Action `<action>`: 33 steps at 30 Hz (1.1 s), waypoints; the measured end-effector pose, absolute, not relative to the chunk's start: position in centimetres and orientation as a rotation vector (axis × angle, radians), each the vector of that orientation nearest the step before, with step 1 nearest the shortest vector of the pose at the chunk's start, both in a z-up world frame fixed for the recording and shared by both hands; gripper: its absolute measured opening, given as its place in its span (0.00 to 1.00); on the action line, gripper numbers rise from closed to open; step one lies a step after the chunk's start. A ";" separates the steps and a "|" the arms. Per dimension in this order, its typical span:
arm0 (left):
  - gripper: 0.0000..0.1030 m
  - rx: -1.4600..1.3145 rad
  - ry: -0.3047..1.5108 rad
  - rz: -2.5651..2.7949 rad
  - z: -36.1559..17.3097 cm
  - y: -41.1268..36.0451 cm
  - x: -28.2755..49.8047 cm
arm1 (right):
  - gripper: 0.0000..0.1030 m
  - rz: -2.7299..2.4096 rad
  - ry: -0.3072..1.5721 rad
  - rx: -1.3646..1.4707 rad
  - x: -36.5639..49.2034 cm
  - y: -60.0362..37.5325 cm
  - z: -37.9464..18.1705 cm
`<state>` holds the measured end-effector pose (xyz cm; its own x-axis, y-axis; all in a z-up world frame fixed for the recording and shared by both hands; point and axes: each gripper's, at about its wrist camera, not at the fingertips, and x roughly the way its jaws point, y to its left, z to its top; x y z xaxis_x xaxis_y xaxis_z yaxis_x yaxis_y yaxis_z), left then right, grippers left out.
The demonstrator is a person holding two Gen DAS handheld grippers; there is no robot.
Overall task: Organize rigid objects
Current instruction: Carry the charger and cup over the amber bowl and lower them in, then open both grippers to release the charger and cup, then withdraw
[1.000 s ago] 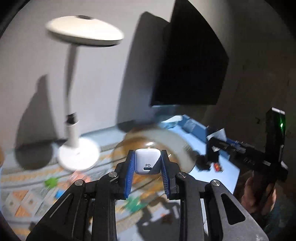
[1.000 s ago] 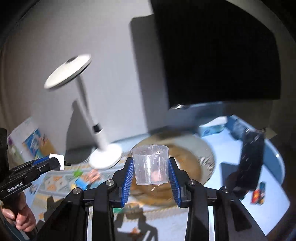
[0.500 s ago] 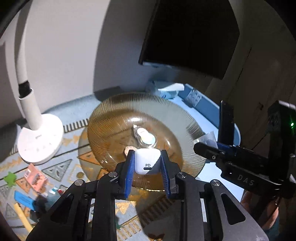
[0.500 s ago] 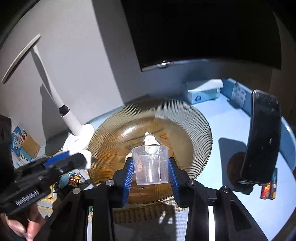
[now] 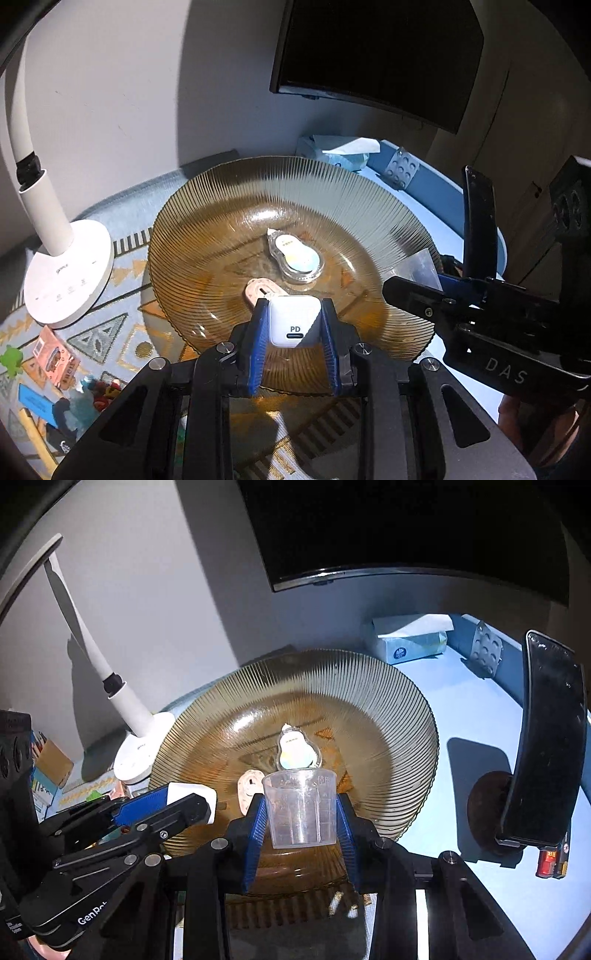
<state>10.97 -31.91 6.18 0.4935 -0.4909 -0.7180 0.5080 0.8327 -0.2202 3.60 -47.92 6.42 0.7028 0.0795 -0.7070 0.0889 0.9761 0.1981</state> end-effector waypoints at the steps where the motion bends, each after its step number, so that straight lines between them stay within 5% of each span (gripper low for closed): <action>1: 0.23 0.023 0.865 -0.606 6.1 -32.0 11.0 | 0.35 -0.007 0.792 0.225 3.6 -47.9 6.3; 26: 0.25 0.054 0.896 -0.607 4.7 -33.0 11.1 | 0.35 -0.004 0.821 0.243 4.1 -48.1 5.4; 28: 0.37 0.041 0.896 -0.601 5.0 -32.8 11.1 | 0.38 -0.005 0.822 0.264 4.0 -48.4 5.5; 30: 0.37 0.030 0.892 -0.599 5.6 -32.1 11.0 | 0.55 -0.017 0.811 0.275 3.6 -48.7 6.0; 33: 0.37 -0.003 0.867 -0.592 7.7 -29.9 10.6 | 0.58 -0.040 0.746 0.294 2.1 -49.3 8.0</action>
<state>10.61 -29.91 7.73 0.4977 -0.4903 -0.7155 0.4881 0.8402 -0.2361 2.12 -49.29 7.98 0.7355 0.0684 -0.6741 0.1393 0.9584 0.2492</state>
